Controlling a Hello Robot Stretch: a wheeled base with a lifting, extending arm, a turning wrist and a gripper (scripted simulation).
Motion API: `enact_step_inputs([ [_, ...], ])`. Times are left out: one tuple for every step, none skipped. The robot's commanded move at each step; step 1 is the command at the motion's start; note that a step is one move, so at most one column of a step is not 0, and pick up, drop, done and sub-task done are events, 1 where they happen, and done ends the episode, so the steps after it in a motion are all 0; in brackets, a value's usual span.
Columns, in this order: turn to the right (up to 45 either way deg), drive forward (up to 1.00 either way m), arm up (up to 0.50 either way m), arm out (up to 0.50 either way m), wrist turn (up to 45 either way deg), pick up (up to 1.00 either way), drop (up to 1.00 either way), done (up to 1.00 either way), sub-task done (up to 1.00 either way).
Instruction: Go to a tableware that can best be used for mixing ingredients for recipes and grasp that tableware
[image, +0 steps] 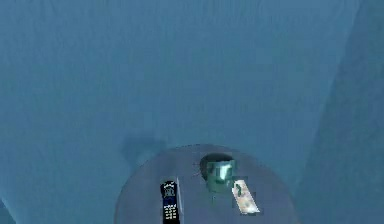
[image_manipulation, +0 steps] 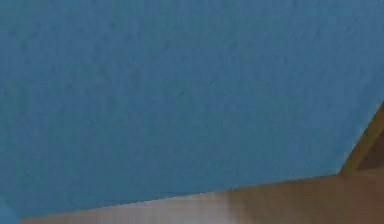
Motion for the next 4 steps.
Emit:
enact_step_inputs([
  [-45.0,0.00,0.00,0.00,0.0,0.00,0.00,0.00,0.00],
  [-30.0,0.00,0.00,0.00,0.0,0.00,0.00,0.00,0.00],
  [0.0,0.00,0.50,0.00,0.0,0.00,0.00,0.00,0.00],
  [0.0,0.00,0.38,0.00,0.0,0.00,0.00,0.00,0.00],
])
